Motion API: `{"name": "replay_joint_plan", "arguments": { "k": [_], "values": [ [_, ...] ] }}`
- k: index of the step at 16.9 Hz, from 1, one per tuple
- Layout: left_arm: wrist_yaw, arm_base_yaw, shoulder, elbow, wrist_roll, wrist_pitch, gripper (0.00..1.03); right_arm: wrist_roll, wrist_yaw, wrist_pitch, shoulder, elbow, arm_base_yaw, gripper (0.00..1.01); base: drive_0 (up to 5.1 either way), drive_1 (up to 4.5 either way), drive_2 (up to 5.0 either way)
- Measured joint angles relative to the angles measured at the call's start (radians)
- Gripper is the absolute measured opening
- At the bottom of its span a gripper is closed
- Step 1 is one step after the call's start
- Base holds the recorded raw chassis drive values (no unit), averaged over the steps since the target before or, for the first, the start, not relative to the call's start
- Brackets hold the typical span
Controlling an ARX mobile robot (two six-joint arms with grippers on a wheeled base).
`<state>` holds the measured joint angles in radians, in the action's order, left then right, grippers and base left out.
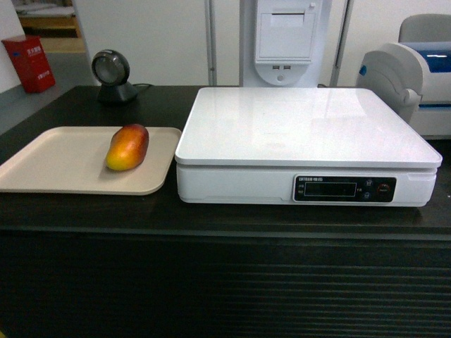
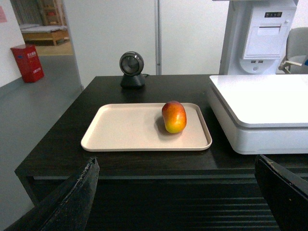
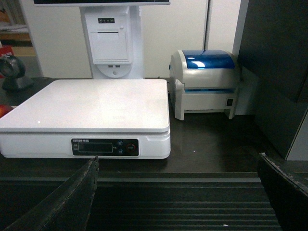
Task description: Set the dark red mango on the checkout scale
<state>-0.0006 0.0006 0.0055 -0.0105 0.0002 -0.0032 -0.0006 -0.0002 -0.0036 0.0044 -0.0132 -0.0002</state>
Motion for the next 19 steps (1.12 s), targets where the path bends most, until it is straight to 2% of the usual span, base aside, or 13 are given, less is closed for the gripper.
{"name": "replay_joint_plan", "arguments": {
  "k": [6, 7, 8, 9, 10, 13, 15, 17, 18, 19],
  "values": [
    [0.000, 0.000, 0.000, 0.000, 0.000, 0.000, 0.98, 0.000, 0.000, 0.000, 0.000, 0.000, 0.000, 0.98, 0.0, 0.00, 0.0],
    [-0.039, -0.016, 0.014, -0.015, -0.025, -0.061, 0.98, 0.000, 0.000, 0.000, 0.000, 0.000, 0.000, 0.98, 0.0, 0.00, 0.0],
    [-0.179, -0.080, 0.131, -0.077, -0.098, -0.169, 0.98, 0.000, 0.001, 0.000, 0.000, 0.000, 0.000, 0.98, 0.0, 0.00, 0.0],
    [-0.238, -0.097, 0.279, -0.129, -0.176, -0.115, 0.98, 0.000, -0.001, 0.001, 0.000, 0.000, 0.000, 0.98, 0.0, 0.00, 0.0],
    [-0.238, -0.078, 0.362, -0.157, -0.204, -0.037, 0.98, 0.000, 0.000, -0.001, 0.000, 0.000, 0.000, 0.98, 0.0, 0.00, 0.0],
    [-0.077, 0.032, 0.607, -0.219, -0.192, 0.202, 0.98, 0.000, 0.000, 0.000, 0.000, 0.000, 0.000, 0.98, 0.0, 0.00, 0.0],
    [0.043, 0.116, 0.859, -0.293, -0.151, 0.407, 0.98, 0.000, 0.000, 0.000, 0.000, 0.000, 0.000, 0.98, 0.0, 0.00, 0.0],
    [0.121, 0.134, 1.156, -0.446, -0.096, 0.555, 0.98, 0.000, 0.000, 0.000, 0.000, 0.000, 0.000, 0.98, 0.0, 0.00, 0.0],
    [0.117, 0.118, 1.298, -0.535, -0.077, 0.586, 0.98, 0.000, 0.000, 0.000, 0.000, 0.000, 0.000, 0.98, 0.0, 0.00, 0.0],
    [0.139, 0.104, 1.461, -0.644, -0.065, 0.561, 0.98, 0.000, 0.000, 0.000, 0.000, 0.000, 0.000, 0.98, 0.0, 0.00, 0.0]
  ]
}}
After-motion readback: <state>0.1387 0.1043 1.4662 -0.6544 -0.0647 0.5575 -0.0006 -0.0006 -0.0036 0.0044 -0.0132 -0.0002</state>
